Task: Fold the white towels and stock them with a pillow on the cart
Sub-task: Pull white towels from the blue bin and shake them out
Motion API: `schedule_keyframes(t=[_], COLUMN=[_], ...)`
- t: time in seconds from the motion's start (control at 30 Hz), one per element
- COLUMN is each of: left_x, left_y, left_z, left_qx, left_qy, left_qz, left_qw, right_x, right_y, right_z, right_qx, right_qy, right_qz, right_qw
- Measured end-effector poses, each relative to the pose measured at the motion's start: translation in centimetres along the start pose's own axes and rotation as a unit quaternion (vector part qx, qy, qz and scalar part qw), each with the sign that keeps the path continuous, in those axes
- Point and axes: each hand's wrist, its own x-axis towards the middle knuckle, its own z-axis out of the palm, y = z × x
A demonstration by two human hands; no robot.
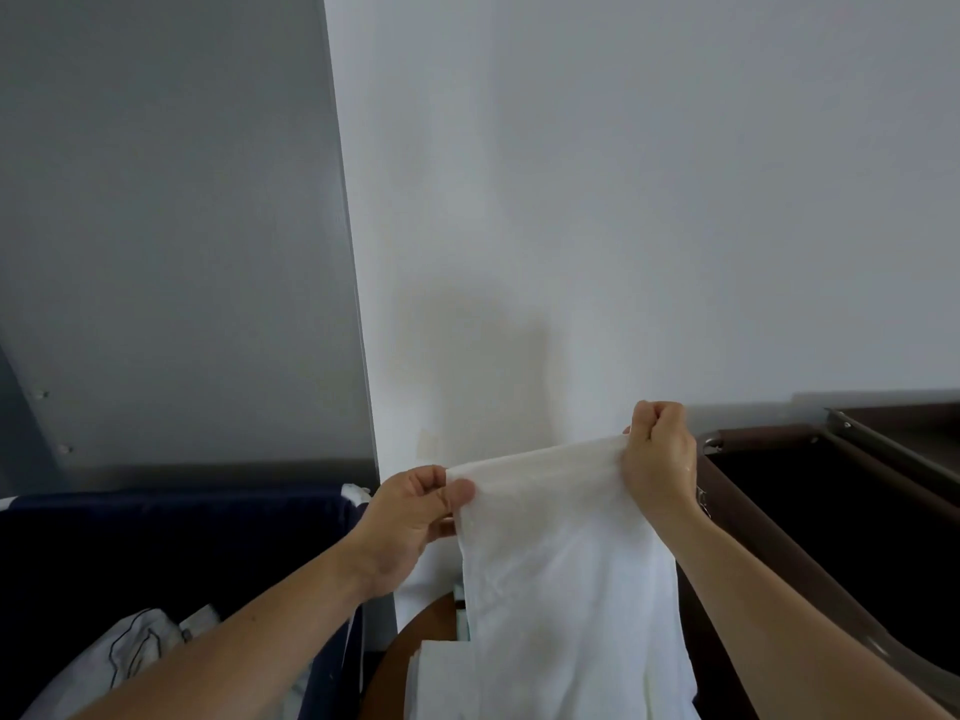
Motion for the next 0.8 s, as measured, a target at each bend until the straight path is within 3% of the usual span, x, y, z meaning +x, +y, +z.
schedule_keyframes(t=[0.1,0.37,0.6,0.8], left_x=[-0.2,0.3,2.5,4.1], left_y=[-0.6,-0.8,-0.2,1.7], left_z=[0.7,1.2,0.9,-4.1], left_qx=[-0.002,0.143,0.138,0.147], left_qy=[0.024,0.079,0.141,0.308], left_qz=[0.025,0.079,0.064,0.047], left_qw=[0.999,0.983,0.978,0.939], right_x=[0.1,0.0,1.0,2.6], right_y=[0.1,0.5,0.9,1.8], right_z=[-0.1,0.2,0.3,-2.9], right_qx=[0.009,0.032,0.026,0.056], right_qy=[0.005,0.007,-0.027,-0.003], right_qz=[0.010,0.018,0.023,0.054], right_qw=[1.000,0.999,0.999,0.997])
